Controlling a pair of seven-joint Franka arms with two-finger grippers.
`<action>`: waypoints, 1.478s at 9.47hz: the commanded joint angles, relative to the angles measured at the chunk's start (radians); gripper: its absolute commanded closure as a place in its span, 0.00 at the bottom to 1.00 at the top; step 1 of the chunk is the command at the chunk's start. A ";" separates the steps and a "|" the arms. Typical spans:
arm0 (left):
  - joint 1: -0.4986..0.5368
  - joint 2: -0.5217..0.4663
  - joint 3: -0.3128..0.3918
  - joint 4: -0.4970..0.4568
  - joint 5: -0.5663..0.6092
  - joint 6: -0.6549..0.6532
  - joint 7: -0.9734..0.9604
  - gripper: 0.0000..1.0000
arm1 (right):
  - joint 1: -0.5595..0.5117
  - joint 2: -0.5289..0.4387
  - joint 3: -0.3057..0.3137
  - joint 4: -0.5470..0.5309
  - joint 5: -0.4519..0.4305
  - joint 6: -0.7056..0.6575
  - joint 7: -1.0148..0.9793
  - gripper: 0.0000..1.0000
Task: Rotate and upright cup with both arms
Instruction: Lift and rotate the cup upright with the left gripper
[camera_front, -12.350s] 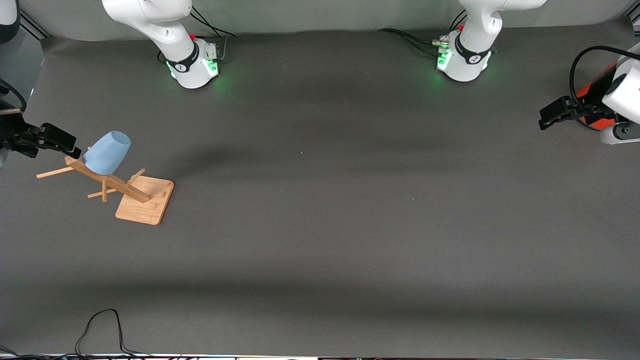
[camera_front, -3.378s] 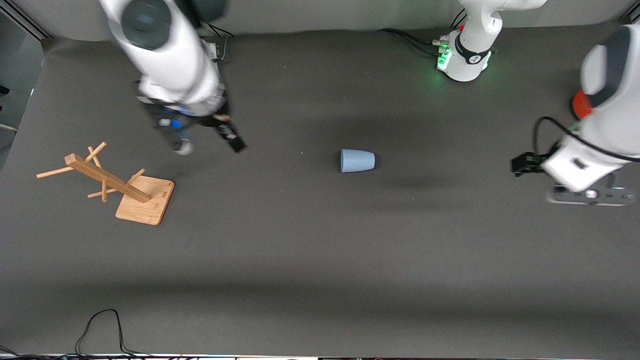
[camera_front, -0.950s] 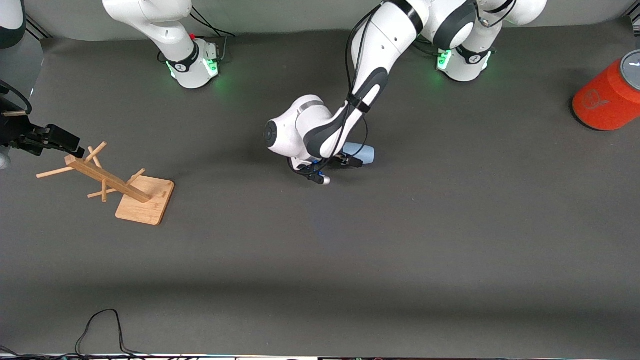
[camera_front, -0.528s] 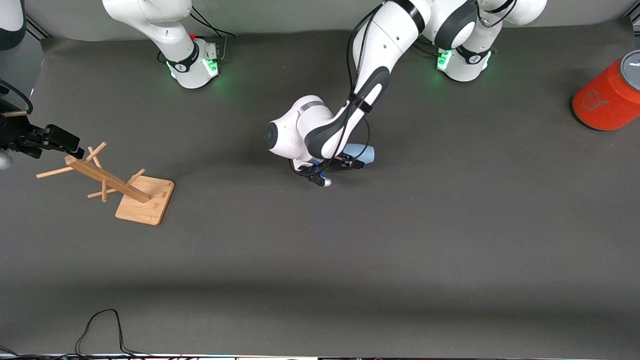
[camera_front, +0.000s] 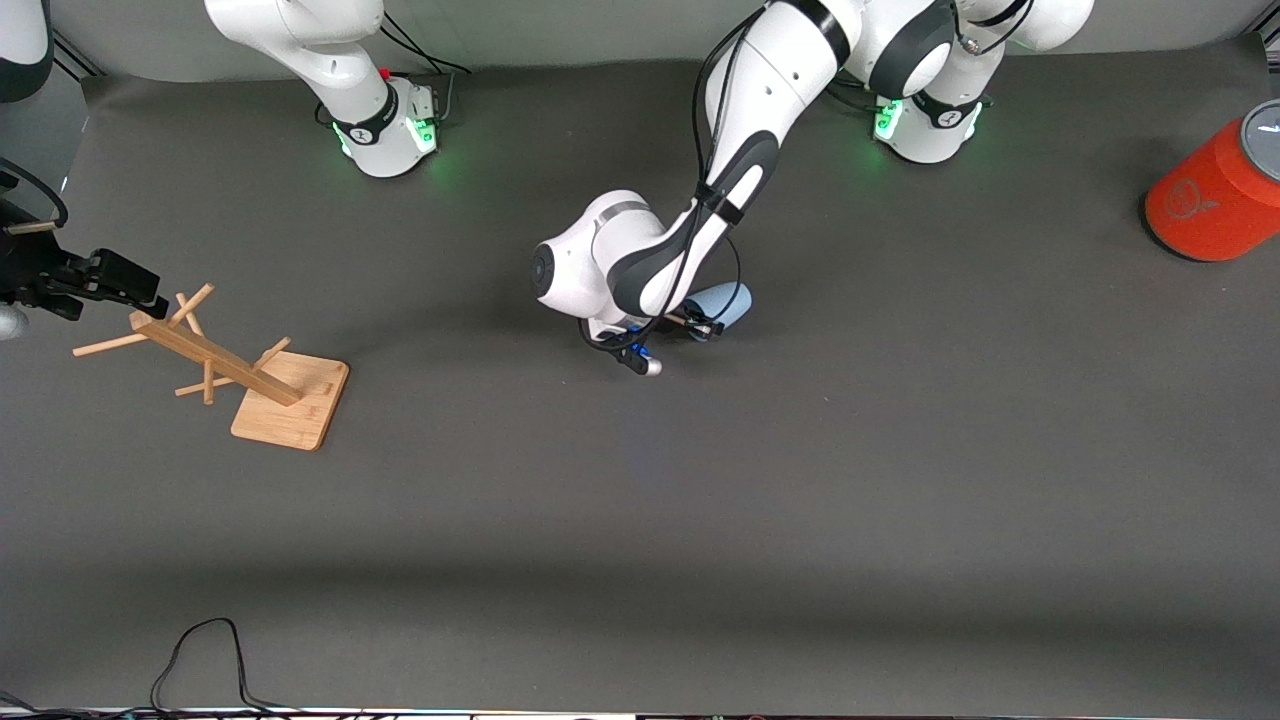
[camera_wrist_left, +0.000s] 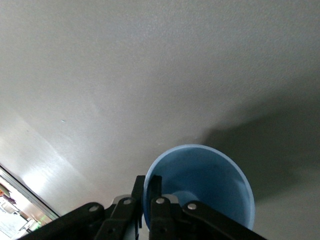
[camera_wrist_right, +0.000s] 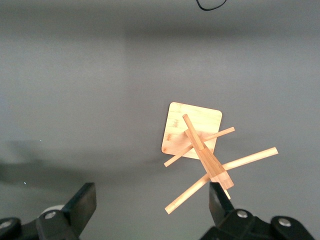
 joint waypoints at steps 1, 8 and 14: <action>-0.003 -0.034 0.012 0.048 0.014 -0.070 0.031 1.00 | -0.009 -0.002 0.001 -0.001 0.025 0.008 -0.021 0.00; 0.189 -0.265 0.043 0.160 -0.135 0.020 -0.188 1.00 | 0.006 0.034 0.009 0.007 0.025 0.014 -0.027 0.00; 0.300 -0.693 0.046 -0.486 -0.279 0.643 -0.191 1.00 | 0.014 0.031 0.000 0.019 0.026 0.037 -0.029 0.00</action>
